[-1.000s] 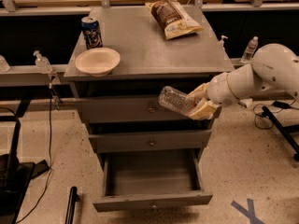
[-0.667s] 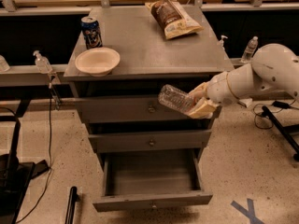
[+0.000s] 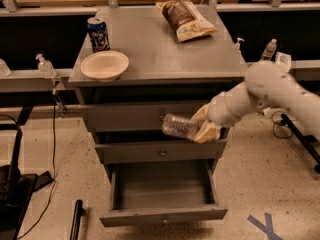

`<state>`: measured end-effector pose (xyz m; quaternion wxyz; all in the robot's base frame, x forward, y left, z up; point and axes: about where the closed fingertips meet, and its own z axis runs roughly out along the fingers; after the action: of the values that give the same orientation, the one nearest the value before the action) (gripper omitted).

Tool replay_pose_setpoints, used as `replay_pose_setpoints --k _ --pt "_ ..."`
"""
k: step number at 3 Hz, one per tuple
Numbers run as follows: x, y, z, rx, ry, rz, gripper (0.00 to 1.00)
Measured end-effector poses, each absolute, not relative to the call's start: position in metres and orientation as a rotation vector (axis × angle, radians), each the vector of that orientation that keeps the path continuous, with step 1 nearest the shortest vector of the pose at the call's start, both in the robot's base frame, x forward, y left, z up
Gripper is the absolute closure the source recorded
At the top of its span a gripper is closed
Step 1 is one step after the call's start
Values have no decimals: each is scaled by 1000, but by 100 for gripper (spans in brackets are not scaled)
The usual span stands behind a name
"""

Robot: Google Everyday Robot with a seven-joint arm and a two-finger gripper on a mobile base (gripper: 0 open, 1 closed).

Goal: Place water bottle into bottom drawer

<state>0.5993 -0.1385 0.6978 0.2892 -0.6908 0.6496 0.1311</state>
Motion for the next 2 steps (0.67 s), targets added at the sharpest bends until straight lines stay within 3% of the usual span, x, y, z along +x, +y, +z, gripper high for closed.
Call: replay_pose_setpoints --k 2 --pt "547 -131 543 -2192 1708 404 100"
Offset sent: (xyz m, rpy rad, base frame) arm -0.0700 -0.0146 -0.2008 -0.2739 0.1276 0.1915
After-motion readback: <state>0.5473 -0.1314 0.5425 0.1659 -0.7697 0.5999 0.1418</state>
